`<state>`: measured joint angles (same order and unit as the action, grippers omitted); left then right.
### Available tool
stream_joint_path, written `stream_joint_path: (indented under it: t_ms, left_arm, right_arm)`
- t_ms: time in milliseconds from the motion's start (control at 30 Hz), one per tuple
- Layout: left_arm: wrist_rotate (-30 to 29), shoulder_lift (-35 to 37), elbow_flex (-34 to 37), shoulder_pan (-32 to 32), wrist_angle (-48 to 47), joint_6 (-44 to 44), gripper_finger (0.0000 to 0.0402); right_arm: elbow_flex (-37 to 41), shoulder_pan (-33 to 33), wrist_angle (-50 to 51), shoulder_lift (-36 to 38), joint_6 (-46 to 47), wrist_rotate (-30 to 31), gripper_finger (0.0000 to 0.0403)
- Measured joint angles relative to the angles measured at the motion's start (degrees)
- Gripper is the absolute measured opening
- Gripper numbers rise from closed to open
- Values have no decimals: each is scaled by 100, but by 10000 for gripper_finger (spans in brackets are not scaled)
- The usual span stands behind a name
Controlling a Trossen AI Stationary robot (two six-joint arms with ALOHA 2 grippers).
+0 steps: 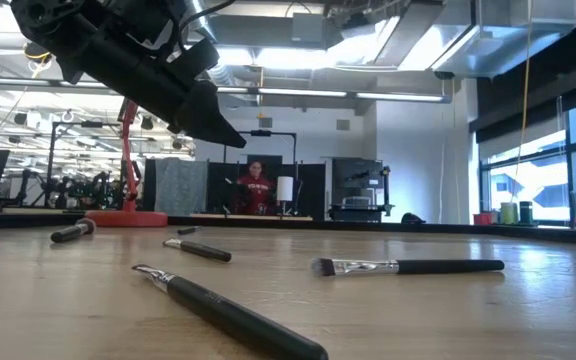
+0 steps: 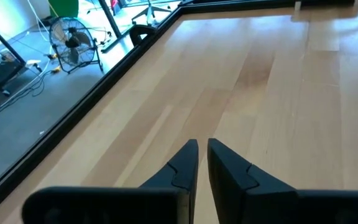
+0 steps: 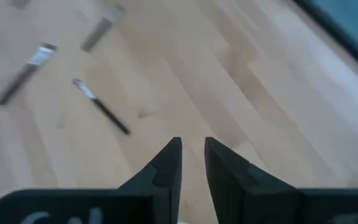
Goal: Pick & Place Makeup Supplies
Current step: Put the makeup brush into the organizer
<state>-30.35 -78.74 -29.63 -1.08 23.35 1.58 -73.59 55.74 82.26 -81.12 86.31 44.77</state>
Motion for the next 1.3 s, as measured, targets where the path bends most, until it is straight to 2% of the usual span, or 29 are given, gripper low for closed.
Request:
stream_joint_path:
  t_ms: [100, 233, 367, 533, 767, 967, 1133, 1300]
  left_arm:
    - [0, 0, 0, 4, 0, 1, 31]
    - [-48, 0, 0, 7, -1, -226, 31]
    - [-105, 0, 0, 7, -2, -329, 31]
    - [-105, 0, 0, 7, -111, -337, 31]
    - [-579, 0, 0, 7, -362, -331, 31]
    - [-614, 0, 0, 7, -400, -345, 31]
    - [-612, 0, 0, 7, -400, -343, 31]
    - [-610, 0, 0, 7, -402, -338, 31]
  right_arm:
    - [3, -600, -466, -55, -764, -364, 71]
    - [3, -1458, -2031, -160, -2697, -762, 72]
    - [3, -2352, -3597, -496, -4385, -2021, 79]
    - [3, -3158, -4921, -1279, -5897, -3170, 118]
    - [-2, -3917, -6255, -2560, -6527, -5067, 176]
    - [-340, -4006, -6259, -3287, -7041, -5820, 190]
    - [-453, -3928, -6278, -3467, -7208, -5974, 174]
    - [-456, -3809, -6291, -3572, -7343, -5651, 141]
